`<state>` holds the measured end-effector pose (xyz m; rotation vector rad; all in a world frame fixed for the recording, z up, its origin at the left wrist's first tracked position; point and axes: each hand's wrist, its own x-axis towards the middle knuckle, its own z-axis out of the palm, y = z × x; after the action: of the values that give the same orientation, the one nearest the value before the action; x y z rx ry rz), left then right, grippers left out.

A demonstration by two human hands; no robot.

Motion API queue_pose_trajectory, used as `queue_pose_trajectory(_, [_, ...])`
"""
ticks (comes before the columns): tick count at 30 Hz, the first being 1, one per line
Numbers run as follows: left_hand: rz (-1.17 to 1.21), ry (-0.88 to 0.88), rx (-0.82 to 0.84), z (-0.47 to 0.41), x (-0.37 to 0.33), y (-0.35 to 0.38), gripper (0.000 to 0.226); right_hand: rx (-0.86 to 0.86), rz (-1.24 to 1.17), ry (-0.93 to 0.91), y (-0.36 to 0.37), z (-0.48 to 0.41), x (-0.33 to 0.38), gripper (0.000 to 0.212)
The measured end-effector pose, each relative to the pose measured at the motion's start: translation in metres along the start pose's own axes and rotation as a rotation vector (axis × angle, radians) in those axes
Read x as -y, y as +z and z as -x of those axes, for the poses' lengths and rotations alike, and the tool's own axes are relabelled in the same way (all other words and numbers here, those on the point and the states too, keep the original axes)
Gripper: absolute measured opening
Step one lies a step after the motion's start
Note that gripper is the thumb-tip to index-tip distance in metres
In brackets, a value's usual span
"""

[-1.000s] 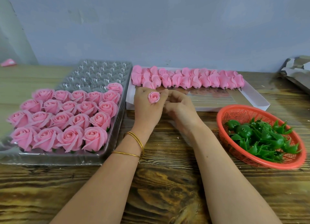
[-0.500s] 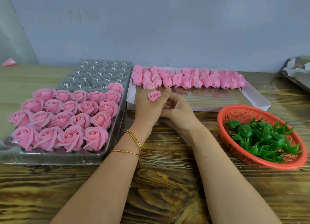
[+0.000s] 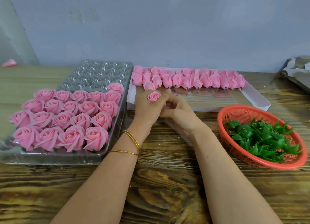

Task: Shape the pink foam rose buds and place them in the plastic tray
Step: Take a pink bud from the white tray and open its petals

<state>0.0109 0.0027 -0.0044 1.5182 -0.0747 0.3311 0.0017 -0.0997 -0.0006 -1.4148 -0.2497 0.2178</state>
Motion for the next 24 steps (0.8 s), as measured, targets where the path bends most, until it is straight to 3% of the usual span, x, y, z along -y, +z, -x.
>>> queue_pose_trajectory(12, [0.032,0.021,-0.004,0.0007,0.0027,0.0043,0.027,-0.091,0.099,-0.039,0.0038,-0.0046,-0.0044,0.044])
queue_pose_trajectory(15, [0.014,0.049,0.026,0.001,0.0017,0.002,0.039,-0.073,0.086,-0.041,0.0011,-0.0051,-0.0045,0.042])
queue_pose_trajectory(24, [-0.032,0.038,0.05,0.0002,-0.0013,-0.0007,0.017,0.038,0.002,-0.022,-0.0009,-0.0047,-0.0052,0.048])
